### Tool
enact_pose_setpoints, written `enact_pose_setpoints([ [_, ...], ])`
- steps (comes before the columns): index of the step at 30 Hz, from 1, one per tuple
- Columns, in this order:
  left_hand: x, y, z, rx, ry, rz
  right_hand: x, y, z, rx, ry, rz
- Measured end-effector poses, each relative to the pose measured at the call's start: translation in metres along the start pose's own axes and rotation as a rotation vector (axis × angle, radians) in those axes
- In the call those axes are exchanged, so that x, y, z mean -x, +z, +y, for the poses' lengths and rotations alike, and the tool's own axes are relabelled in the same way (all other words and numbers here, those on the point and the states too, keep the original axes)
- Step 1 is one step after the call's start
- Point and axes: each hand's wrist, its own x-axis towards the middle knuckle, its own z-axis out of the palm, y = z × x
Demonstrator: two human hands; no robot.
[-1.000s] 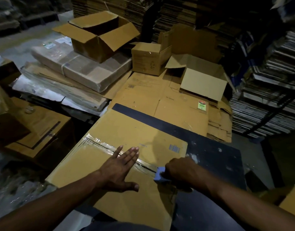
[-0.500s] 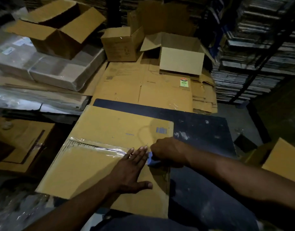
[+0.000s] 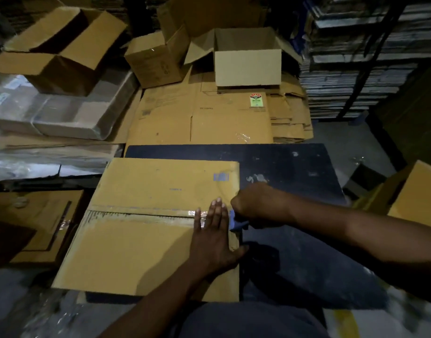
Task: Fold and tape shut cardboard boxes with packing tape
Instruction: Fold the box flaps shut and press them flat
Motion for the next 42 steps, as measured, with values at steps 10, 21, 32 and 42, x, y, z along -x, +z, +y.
enact_pose_setpoints([
  [10,0.000,0.018,-0.001,-0.089,-0.056,-0.031,0.023,0.073,0.050,-0.070,-0.014,0.143],
  [21,-0.001,0.012,0.000,-0.104,-0.063,-0.009,0.066,0.086,0.066,-0.419,0.214,-0.040],
  [32,0.007,0.010,0.001,-0.106,-0.006,-0.010,-0.017,0.162,-0.003,-0.219,0.123,-0.197],
  [42,-0.001,0.004,-0.008,-0.089,0.030,-0.055,-0.021,0.234,0.088,-1.148,0.190,0.137],
])
